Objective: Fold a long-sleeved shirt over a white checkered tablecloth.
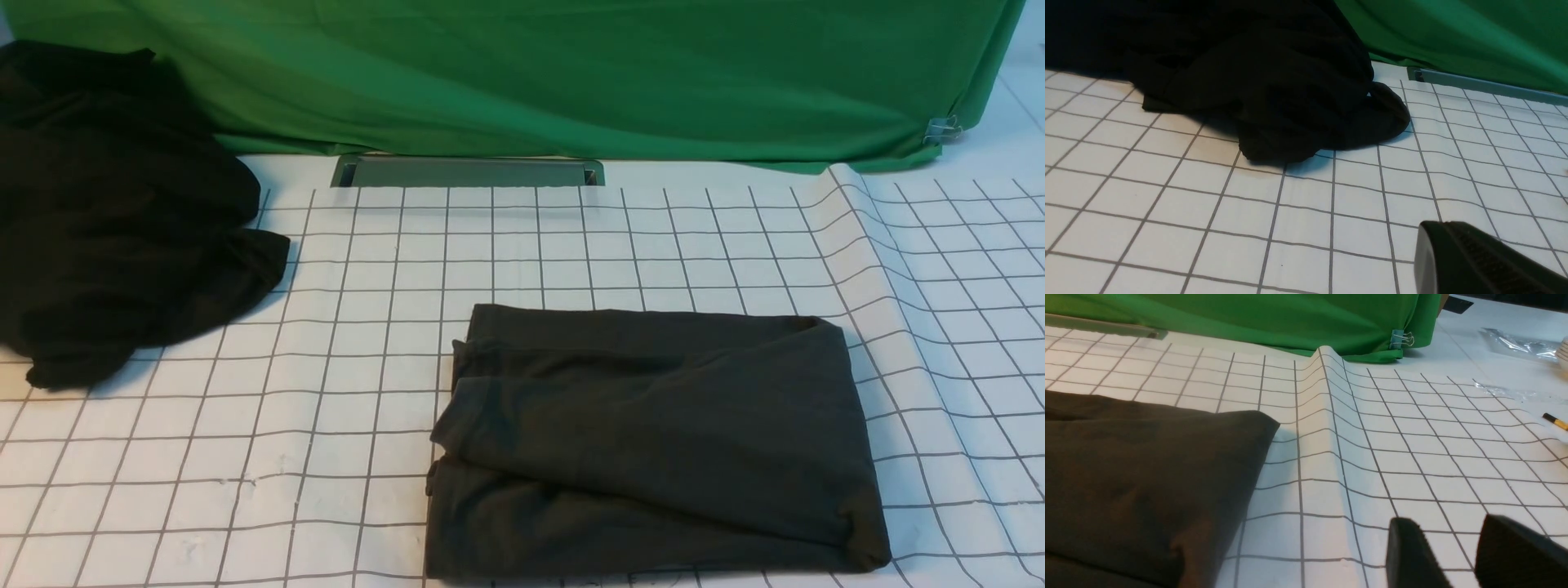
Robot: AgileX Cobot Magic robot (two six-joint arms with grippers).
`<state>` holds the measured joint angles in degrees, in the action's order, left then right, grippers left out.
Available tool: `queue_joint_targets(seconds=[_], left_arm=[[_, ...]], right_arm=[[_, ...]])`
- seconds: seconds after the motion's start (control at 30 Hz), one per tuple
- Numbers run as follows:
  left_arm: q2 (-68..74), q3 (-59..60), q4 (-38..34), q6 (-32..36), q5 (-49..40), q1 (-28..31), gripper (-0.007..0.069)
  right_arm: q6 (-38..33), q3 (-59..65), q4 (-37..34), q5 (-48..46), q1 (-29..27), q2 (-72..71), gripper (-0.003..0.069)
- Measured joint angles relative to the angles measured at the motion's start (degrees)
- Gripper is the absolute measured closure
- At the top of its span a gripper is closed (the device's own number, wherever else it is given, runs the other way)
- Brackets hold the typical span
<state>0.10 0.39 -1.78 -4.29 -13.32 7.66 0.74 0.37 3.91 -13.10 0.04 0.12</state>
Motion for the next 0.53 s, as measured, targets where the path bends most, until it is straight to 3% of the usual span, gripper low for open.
queue_joint_targets(seconds=[0.53], left_arm=[[-0.1, 0.0, 0.0, 0.7, 0.1, -0.8, 0.0622]], right_arm=[[0.0, 0.0, 0.0, 0.0, 0.0, 0.0, 0.0417]])
